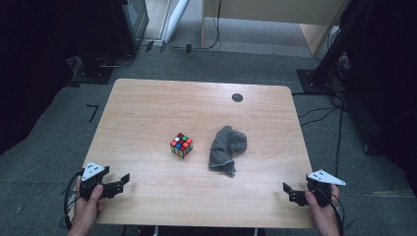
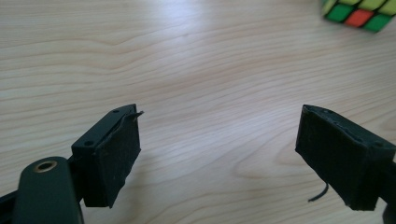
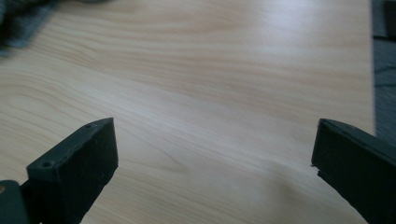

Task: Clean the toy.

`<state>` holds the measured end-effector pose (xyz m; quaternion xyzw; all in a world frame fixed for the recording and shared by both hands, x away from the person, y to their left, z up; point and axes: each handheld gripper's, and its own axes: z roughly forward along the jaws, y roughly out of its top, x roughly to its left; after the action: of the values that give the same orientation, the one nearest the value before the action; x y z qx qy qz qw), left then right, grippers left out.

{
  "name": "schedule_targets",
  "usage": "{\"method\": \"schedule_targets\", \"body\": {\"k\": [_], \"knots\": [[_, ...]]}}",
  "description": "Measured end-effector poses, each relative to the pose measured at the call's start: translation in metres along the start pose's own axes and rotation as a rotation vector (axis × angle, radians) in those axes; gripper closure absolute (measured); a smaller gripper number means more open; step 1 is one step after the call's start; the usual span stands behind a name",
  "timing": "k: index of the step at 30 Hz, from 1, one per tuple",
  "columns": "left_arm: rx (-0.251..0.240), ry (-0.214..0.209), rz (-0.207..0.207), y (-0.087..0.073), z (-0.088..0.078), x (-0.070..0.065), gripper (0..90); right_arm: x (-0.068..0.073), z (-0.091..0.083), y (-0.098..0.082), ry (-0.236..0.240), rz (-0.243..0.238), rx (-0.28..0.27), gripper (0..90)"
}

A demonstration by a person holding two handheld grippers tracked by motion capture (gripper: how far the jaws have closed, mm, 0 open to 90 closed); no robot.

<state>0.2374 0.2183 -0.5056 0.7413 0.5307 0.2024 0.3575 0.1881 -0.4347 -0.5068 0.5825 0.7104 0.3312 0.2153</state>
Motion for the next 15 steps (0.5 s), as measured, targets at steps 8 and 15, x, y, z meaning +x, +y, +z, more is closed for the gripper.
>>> {"method": "schedule_targets", "body": {"k": [8,15], "knots": [[0.057,0.081,0.075,-0.005,0.007,-0.008,14.3,0.002,0.014,-0.008,-0.081,-0.008,0.065,0.2],[0.06,0.057,0.072,-0.006,0.013,-0.009,13.3,0.002,0.016,-0.012,-0.057,-0.018,0.027,0.0]]}}
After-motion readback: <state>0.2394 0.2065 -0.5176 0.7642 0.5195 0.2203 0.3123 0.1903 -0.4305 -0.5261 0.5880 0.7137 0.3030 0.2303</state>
